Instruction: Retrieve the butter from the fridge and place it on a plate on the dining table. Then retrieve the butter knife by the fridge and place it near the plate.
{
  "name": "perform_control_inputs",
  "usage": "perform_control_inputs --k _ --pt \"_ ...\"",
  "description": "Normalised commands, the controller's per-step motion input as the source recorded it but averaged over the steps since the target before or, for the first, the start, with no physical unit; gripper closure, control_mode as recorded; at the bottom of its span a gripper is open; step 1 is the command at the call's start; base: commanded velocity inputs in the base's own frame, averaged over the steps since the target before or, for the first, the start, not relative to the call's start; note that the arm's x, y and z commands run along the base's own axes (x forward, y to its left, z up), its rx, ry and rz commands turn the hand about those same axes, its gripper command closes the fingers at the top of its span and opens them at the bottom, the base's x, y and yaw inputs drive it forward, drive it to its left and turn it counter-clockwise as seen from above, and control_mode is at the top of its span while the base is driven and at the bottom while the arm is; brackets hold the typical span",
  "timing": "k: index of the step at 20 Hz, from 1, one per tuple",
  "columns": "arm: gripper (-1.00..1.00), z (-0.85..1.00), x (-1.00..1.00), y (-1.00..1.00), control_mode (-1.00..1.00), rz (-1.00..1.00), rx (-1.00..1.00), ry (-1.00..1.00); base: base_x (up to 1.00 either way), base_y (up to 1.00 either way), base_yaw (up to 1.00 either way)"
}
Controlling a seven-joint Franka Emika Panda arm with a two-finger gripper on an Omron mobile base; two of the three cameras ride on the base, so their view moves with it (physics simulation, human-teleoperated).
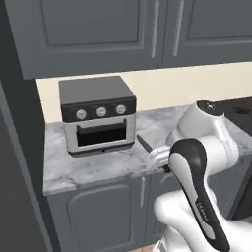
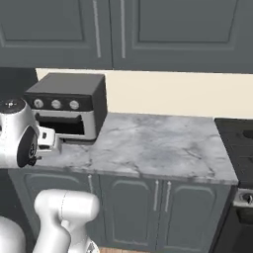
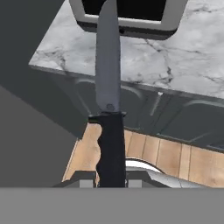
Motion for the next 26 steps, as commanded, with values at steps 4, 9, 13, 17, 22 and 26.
perform_control_inputs --k 4,9,13,17,22,26 --pt "1.0 0.0 0.0 0.0 1.0 0.0 0.0 0.0 -0.14 -0.5 -0.67" --pt "1.0 0.0 0.0 0.0 1.0 0.0 0.0 0.0 -0.01 -0.52 -0.7" --pt "1.0 0.0 0.0 0.0 1.0 0.0 0.0 0.0 0.0 -0.67 -0.7" --pt "1.0 0.0 0.0 0.0 1.0 0.0 0.0 0.0 0.0 -0.77 -0.68" --pt "1.0 0.0 0.0 0.0 1.0 0.0 0.0 0.0 0.01 -0.75 -0.69" --pt "1.0 0.0 0.0 0.0 1.0 0.0 0.0 0.0 0.14 -0.61 -0.68"
